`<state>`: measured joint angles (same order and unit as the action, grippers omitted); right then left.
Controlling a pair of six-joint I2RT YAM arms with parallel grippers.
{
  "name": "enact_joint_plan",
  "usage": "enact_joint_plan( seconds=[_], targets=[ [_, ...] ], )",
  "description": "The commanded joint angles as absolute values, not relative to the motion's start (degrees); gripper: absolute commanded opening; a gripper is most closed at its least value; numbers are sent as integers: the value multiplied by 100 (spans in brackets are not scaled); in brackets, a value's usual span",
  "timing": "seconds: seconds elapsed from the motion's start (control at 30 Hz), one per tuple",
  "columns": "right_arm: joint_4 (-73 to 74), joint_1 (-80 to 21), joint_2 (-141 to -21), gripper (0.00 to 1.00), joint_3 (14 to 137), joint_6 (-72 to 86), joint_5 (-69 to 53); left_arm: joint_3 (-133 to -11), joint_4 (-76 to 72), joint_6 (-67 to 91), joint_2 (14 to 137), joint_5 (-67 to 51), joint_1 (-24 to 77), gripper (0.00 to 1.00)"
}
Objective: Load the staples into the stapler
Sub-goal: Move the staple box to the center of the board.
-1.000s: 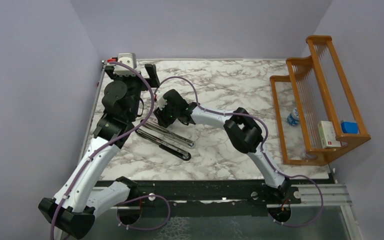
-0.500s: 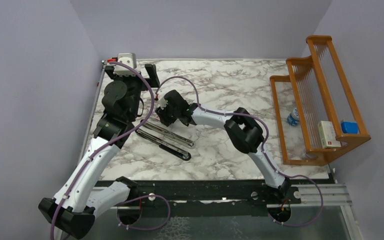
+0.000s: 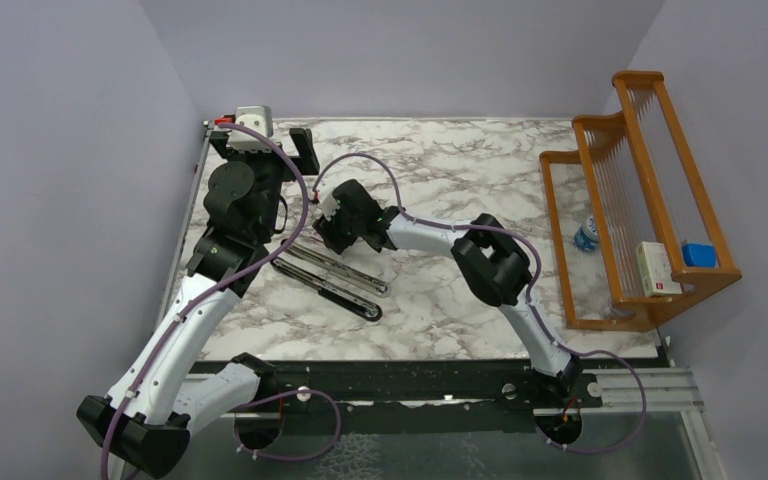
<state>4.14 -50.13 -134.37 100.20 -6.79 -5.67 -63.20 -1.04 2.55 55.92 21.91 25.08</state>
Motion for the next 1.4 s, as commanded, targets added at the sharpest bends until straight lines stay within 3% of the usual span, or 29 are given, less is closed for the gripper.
enact_joint_plan(
  seconds=[0.0, 0.5, 1.03, 1.37],
  targets=[
    [880, -5016, -13623, 59, 10033, -990, -347, -6327, -219, 256, 5573, 2089, 2479, 99],
    [862, -5062, -13068, 43, 9158, -977, 44, -6304, -229, 296, 5764, 1870, 2479, 99],
    [609, -4869, -10507, 43, 5823, -202, 323, -5991, -512, 486, 6249, 1419, 2471, 99],
    [945, -4507, -9987, 46, 5365, -1012, 133, -5894, -490, 689, 6673, 783, 2471, 99]
  ],
)
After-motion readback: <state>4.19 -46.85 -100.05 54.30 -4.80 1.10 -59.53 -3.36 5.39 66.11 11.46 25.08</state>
